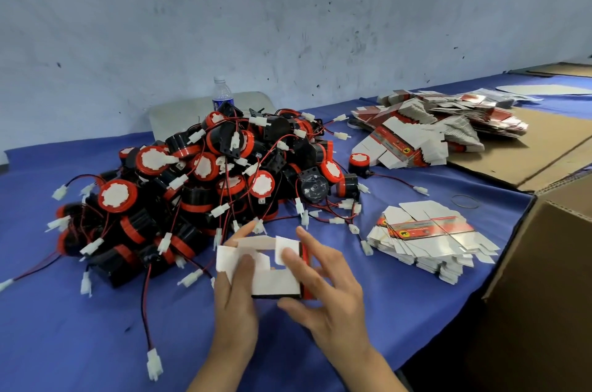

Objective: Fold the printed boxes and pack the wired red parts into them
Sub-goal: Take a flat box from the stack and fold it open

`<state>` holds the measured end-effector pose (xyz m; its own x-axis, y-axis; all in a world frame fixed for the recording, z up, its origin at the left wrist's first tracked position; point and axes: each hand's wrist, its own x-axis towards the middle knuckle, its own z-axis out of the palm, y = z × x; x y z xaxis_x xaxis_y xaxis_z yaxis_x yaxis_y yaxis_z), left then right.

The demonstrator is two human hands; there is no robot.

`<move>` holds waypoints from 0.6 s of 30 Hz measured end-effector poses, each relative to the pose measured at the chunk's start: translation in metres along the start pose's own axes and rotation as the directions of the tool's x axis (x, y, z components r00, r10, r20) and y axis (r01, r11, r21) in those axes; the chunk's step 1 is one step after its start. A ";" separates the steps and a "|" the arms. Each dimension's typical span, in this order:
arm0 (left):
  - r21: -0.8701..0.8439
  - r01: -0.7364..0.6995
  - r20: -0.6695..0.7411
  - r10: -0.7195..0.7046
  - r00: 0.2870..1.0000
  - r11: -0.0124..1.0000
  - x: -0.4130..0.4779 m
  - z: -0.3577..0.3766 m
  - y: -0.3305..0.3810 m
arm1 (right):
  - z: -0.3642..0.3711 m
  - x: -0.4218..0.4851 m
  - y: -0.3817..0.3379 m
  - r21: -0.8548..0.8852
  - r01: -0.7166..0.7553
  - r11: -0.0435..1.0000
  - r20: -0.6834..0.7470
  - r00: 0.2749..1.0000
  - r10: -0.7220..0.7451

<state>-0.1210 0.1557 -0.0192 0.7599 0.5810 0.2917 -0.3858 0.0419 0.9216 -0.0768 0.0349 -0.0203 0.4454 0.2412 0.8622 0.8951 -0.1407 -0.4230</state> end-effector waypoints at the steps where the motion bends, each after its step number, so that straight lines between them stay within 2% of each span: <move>1: -0.050 0.061 -0.021 -0.062 0.998 0.997 0.002 -0.003 -0.003 | 0.000 0.000 0.002 -0.058 0.046 0.997 0.014 0.999 -0.046; 2: -0.063 0.093 -0.018 -0.094 0.995 0.994 0.003 -0.005 -0.004 | 0.000 0.001 0.002 -0.095 0.062 0.994 0.021 0.998 -0.061; 4: -0.011 0.061 0.037 -0.061 0.997 0.998 0.004 -0.005 -0.002 | -0.001 0.001 0.003 -0.109 0.012 0.994 0.000 1.000 -0.012; 8: 0.130 -0.132 0.171 0.109 0.979 0.983 0.000 0.003 0.005 | -0.003 0.000 0.005 0.005 -0.225 0.974 -0.044 0.973 0.225; 12: 0.239 -0.181 0.227 0.126 0.966 0.954 -0.003 0.005 0.009 | -0.006 0.002 0.008 0.173 -0.387 0.906 -0.050 0.915 0.401; 15: 0.275 -0.196 0.216 0.139 0.967 0.941 -0.003 0.004 0.010 | -0.006 0.002 0.007 0.191 -0.438 0.878 -0.016 0.893 0.449; 18: 0.316 -0.213 0.224 0.145 0.964 0.925 -0.001 0.002 0.006 | -0.007 0.003 0.006 0.154 -0.417 0.896 -0.028 0.904 0.426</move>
<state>-0.1228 0.1538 -0.0138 0.7934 0.3839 0.4724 -0.3534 -0.3414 0.8710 -0.0703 0.0278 -0.0186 0.7835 0.1311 0.6074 0.6189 -0.0783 -0.7815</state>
